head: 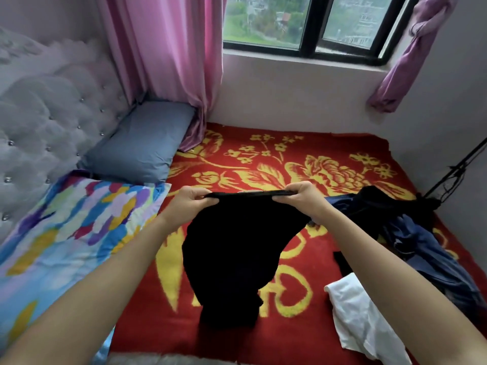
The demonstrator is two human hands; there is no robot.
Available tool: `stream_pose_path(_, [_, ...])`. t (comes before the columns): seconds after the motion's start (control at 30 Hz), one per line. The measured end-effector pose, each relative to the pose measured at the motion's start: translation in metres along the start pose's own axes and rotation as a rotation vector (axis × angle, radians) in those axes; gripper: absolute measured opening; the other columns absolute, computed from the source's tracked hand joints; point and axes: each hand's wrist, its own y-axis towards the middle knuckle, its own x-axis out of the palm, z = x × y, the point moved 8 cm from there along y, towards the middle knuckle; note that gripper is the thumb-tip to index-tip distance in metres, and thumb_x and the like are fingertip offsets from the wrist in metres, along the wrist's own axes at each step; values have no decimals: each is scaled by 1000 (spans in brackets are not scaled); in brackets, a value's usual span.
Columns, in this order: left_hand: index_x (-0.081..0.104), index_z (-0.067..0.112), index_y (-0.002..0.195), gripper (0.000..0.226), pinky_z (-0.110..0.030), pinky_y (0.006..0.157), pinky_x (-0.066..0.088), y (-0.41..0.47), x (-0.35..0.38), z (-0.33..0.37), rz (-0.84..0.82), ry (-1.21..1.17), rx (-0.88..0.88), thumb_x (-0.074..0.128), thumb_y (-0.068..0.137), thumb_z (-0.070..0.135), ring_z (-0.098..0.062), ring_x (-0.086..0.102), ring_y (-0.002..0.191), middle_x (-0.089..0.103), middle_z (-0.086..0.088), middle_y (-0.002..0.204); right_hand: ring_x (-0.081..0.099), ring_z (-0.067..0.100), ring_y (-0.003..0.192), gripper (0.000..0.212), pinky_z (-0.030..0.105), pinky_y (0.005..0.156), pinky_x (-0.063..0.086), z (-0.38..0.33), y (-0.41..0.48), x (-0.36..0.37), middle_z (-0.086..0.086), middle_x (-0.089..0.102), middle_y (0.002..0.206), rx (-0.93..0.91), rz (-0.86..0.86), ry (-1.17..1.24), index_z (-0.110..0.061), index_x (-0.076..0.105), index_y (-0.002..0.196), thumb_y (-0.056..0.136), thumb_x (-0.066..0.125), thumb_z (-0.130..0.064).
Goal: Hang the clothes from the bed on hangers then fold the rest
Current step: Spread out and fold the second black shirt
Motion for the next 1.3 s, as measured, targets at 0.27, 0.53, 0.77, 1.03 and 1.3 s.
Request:
stream_pose_path(0.27, [64,9,80,14,-11,55,38,28,-33,75,15,158,184,57,91,5,6,49,52,57,12,61,65,18,73,8,26,65,52,-2,8,19,9,68,89,35,-273,196,-14,65,87,83,68,-7])
stream_pose_path(0.53, [68,14,79,16,-13,53,42,34,-77,96,19,133,178,59,89,7,-4,53,56,62,1,66,57,8,64,21,25,65,42,-22,19,5,-7,64,67,-46,-116,138,-21,69,73,89,61,-9])
stream_pose_path(0.77, [73,31,79,9,-16,71,46,32,-107,81,-90,415,118,78,72,32,-4,60,73,71,6,79,47,2,45,32,16,42,38,-61,22,-22,-13,53,57,-193,224,388,-36,59,77,96,46,-15])
stream_pose_path(1.03, [59,37,115,49,-17,76,42,35,-90,65,-157,649,91,78,70,44,2,55,79,56,22,89,67,10,62,26,19,57,52,-139,19,-15,-2,71,68,-360,165,348,-25,75,73,86,63,-6])
stream_pose_path(1.3, [63,19,55,25,-17,54,37,28,-111,31,-305,455,-9,76,72,6,-5,48,55,50,10,56,63,3,54,19,13,51,48,-132,12,-53,-5,69,62,-394,288,391,-14,70,81,87,60,2])
